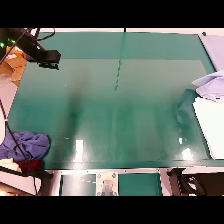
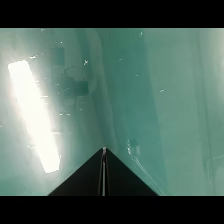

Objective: Fold the shirts.

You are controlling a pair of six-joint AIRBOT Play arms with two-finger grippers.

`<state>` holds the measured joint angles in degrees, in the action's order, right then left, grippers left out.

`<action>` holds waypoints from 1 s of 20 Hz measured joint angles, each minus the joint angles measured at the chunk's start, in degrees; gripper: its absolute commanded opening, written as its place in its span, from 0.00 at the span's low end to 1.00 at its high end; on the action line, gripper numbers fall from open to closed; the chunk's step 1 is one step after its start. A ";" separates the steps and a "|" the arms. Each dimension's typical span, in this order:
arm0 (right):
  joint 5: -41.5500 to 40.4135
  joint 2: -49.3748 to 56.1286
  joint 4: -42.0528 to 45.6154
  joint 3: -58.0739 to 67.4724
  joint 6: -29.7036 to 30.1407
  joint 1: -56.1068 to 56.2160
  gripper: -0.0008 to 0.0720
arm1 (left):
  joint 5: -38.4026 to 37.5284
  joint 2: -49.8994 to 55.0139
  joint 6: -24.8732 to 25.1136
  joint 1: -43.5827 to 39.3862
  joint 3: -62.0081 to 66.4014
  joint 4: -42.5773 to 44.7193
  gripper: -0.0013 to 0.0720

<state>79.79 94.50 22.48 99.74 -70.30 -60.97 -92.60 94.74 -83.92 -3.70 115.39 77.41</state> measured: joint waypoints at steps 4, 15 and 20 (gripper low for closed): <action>6.03 -1.95 9.22 0.13 -5.42 -2.75 0.04 | 0.00 0.00 -0.04 0.00 0.00 -0.17 0.05; 13.60 -9.14 45.35 -6.93 -19.50 -6.03 0.04 | -0.02 0.00 -0.07 0.00 0.00 -1.40 0.05; 14.08 -9.09 57.77 -14.69 -22.27 -6.12 0.70 | -0.02 0.00 -0.07 0.00 0.00 -1.57 0.05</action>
<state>93.86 85.41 80.25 85.06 -92.58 -67.09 -92.62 94.74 -83.99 -3.70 115.39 75.83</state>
